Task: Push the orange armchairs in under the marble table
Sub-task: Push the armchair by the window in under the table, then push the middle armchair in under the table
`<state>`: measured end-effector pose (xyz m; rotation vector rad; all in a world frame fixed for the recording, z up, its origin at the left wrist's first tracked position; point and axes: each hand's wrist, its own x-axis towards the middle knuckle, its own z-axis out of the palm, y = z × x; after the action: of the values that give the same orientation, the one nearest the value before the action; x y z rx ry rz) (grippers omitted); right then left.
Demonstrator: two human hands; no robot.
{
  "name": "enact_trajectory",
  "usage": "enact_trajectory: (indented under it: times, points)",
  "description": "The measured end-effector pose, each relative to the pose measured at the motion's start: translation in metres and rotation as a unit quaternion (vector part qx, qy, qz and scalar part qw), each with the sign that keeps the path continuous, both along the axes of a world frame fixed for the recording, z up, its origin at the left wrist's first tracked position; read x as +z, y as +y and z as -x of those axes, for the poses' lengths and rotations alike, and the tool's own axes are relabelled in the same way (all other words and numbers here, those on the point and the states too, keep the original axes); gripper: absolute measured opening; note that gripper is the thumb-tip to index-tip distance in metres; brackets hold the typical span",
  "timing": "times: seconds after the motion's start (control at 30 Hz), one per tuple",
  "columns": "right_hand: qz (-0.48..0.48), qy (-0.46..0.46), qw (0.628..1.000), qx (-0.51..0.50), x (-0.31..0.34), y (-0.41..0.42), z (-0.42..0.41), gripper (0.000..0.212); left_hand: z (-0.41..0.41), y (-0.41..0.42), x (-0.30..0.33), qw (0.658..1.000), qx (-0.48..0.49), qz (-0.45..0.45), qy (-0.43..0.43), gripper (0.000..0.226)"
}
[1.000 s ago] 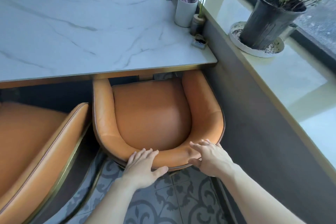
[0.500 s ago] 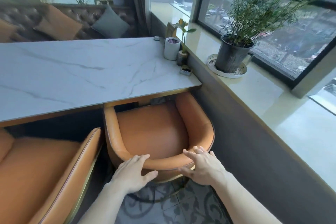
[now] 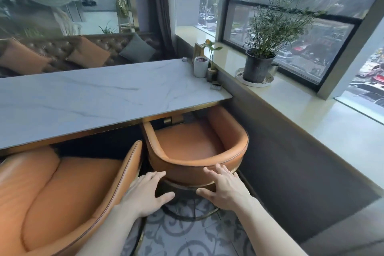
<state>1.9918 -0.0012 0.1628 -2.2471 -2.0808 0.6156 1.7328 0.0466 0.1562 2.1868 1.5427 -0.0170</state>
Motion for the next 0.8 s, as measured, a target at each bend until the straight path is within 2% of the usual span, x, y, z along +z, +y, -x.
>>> enact_trajectory:
  times: [0.27, 0.4, 0.8]
  points:
    - [0.002, 0.002, 1.000, 0.020, 0.001, -0.027, 0.069, 0.086, 0.085, -0.043, 0.016, 0.999, 0.026, -0.038, 0.000, 0.081]
    - [0.006, 0.008, 0.999, 0.045, 0.002, -0.029, 0.136, 0.085, 0.152, -0.057, 0.020, 0.998, 0.056, -0.042, 0.000, 0.080]
    - [0.042, -0.014, 0.995, 0.093, -0.013, -0.013, 0.406, 0.090, 0.444, -0.066, -0.011, 0.987, 0.146, -0.006, -0.070, 0.080]
